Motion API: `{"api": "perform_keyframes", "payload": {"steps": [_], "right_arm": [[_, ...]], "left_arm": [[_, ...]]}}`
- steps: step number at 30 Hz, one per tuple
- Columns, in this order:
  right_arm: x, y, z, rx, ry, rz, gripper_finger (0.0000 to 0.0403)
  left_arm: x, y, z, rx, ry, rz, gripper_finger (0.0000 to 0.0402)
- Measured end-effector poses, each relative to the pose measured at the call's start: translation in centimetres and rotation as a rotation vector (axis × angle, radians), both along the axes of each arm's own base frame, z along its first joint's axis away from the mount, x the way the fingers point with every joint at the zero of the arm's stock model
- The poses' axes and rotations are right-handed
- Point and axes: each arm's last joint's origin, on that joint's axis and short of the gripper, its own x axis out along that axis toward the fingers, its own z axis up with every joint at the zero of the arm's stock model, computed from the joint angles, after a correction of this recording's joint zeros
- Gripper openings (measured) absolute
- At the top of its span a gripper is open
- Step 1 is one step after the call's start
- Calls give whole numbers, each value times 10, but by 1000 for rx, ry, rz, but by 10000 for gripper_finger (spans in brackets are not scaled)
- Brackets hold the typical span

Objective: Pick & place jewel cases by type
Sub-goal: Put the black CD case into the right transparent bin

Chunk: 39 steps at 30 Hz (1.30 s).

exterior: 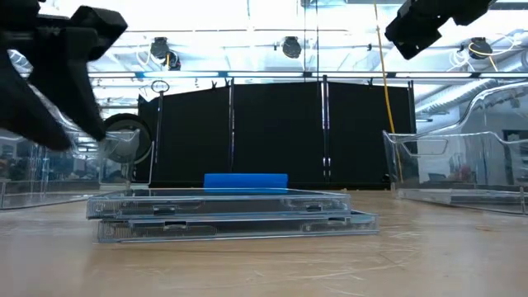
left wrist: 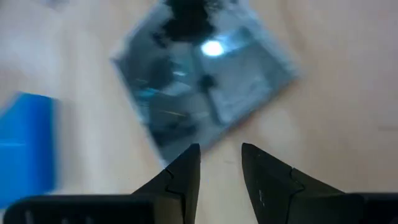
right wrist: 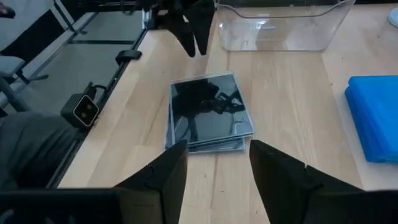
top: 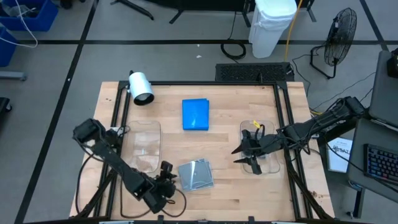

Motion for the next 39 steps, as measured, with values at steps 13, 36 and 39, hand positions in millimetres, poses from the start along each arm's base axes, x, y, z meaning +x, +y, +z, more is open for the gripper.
{"api": "perform_keyframes", "payload": {"steps": [13,36,39], "right_arm": [[1,-1,1,23,-3,-15,169],[1,-1,0,20,-3,-14,168],[1,-1,0,20,-3,-14,169]], "left_arm": [[4,2,-52,260,139,-70,125],[4,10,-55,351,183,-84,127],[5,12,-55,347,180,-68,142]]}}
